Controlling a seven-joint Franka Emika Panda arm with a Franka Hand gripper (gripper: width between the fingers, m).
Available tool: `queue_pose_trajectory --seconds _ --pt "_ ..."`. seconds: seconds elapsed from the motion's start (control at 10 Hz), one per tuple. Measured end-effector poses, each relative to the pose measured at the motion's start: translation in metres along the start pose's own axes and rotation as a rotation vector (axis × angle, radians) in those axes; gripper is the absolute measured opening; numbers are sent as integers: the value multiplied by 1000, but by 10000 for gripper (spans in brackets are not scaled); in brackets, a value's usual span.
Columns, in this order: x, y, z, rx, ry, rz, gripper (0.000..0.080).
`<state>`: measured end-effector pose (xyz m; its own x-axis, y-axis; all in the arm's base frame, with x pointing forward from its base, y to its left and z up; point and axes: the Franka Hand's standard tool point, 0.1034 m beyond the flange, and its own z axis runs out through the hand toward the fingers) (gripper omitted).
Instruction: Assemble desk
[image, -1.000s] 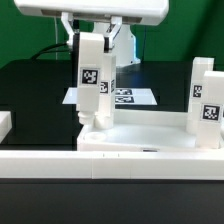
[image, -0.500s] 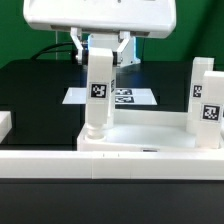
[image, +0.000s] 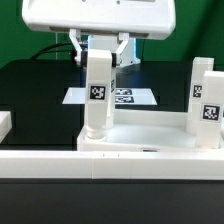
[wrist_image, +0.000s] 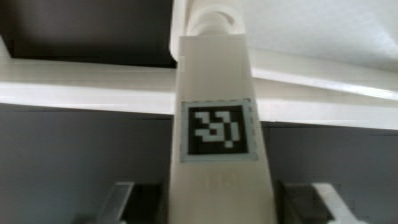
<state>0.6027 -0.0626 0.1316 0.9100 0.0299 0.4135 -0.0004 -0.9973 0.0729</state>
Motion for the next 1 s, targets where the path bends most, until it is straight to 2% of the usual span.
queue_pose_trajectory --seconds 0.6,0.9,1.0 --pt "-6 -3 9 -7 -9 -4 289" --pt "-8 -2 10 -32 20 -10 289" --pt "-11 -1 9 -49 38 -13 289"
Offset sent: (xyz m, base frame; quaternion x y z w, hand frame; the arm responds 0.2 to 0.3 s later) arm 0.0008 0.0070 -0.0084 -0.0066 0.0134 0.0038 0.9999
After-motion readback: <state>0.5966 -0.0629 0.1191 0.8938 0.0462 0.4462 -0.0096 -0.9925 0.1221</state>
